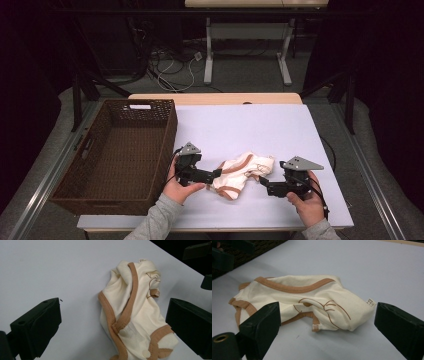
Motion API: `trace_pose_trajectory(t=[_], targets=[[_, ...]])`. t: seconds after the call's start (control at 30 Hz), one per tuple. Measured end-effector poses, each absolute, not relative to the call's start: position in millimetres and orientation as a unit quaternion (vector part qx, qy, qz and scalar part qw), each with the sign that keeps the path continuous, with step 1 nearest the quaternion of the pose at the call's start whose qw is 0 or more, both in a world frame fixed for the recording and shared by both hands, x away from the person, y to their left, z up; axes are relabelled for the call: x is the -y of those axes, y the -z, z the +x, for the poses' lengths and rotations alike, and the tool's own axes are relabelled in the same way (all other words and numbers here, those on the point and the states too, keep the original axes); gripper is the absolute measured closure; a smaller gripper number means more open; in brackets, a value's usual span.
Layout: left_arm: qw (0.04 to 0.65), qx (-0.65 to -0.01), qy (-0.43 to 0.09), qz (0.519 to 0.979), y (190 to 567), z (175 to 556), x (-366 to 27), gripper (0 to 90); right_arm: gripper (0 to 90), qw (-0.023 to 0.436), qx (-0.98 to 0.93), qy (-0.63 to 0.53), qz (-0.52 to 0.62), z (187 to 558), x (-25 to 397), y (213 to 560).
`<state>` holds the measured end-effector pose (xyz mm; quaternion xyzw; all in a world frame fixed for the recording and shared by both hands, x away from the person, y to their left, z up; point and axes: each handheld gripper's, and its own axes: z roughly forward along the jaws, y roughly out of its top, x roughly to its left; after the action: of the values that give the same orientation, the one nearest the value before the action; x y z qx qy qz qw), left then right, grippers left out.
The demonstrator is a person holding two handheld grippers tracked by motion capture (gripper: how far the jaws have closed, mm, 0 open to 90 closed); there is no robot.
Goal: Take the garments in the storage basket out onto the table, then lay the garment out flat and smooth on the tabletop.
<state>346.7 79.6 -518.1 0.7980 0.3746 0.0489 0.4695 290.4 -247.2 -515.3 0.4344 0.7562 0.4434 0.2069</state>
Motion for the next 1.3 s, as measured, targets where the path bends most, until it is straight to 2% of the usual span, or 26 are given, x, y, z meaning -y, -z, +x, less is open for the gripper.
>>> trace_pose_trajectory(t=[0.2, 0.5, 1.3], targets=[[0.476, -0.374, -0.043, 0.795, 514.7, 344.6, -80.3, 1.0, 2.5, 0.216, -0.759, -0.440, 0.430, 287.2, 240.8, 512.8], [0.473, -0.374, -0.032, 0.797, 512.7, 341.4, -79.6, 3.6, 2.7, 0.221, -0.761, -0.444, 0.418, 285.7, 231.9, 512.8], [0.465, -0.363, -0.020, 0.807, 506.2, 337.8, -80.0, 4.0, 17.0, 0.199, -0.782, -0.448, 0.385, 282.6, 210.2, 520.0]])
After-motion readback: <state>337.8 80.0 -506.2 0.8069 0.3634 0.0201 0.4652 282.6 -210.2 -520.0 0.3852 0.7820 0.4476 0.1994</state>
